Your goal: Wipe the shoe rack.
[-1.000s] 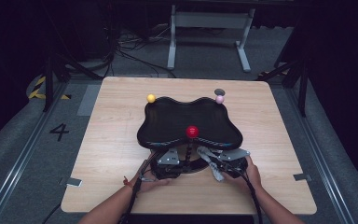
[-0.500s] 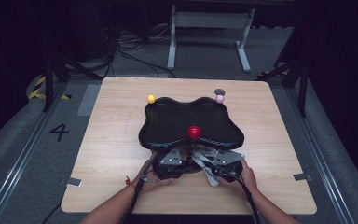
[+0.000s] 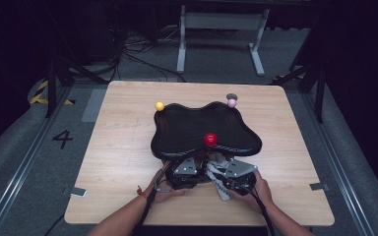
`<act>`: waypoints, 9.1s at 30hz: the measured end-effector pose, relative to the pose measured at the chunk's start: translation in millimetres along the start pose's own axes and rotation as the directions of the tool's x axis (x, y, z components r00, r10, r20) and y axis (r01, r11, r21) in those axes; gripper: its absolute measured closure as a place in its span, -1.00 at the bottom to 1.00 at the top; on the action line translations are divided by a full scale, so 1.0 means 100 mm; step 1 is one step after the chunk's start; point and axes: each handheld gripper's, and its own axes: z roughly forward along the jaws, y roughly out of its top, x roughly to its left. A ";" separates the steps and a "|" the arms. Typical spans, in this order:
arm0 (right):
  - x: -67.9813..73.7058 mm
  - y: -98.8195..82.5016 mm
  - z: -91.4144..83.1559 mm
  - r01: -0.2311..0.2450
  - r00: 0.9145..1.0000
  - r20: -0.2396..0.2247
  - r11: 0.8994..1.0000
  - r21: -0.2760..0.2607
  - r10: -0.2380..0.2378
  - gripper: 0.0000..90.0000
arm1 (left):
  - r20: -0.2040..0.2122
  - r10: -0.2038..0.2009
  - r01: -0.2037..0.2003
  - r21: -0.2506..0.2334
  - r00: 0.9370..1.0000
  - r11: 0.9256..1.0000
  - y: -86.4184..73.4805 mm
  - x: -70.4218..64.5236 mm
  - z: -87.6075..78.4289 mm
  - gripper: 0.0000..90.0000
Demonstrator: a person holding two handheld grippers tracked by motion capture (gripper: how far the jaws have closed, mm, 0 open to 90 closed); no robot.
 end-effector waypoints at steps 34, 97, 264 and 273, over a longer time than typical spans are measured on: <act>-0.28 -0.19 -0.10 -0.044 0.995 0.087 0.999 0.010 0.043 0.77 | -0.114 -0.018 0.020 0.017 0.993 1.000 0.30 -0.05 0.41 0.64; -0.24 -0.14 -0.10 -0.007 0.999 0.038 1.000 0.023 0.007 0.77 | -0.447 -0.311 0.287 -0.124 0.839 0.950 -0.30 1.59 -0.72 -0.11; -0.67 -0.24 0.01 -0.088 0.974 0.208 0.996 -0.005 0.087 0.80 | -0.178 -0.190 0.183 -0.054 0.966 0.982 -0.56 0.50 -0.92 0.64; -0.62 -0.24 0.01 -0.103 0.979 0.172 0.994 -0.022 0.105 0.80 | -0.177 -0.205 0.199 -0.053 0.963 0.979 -0.56 0.48 -0.92 0.63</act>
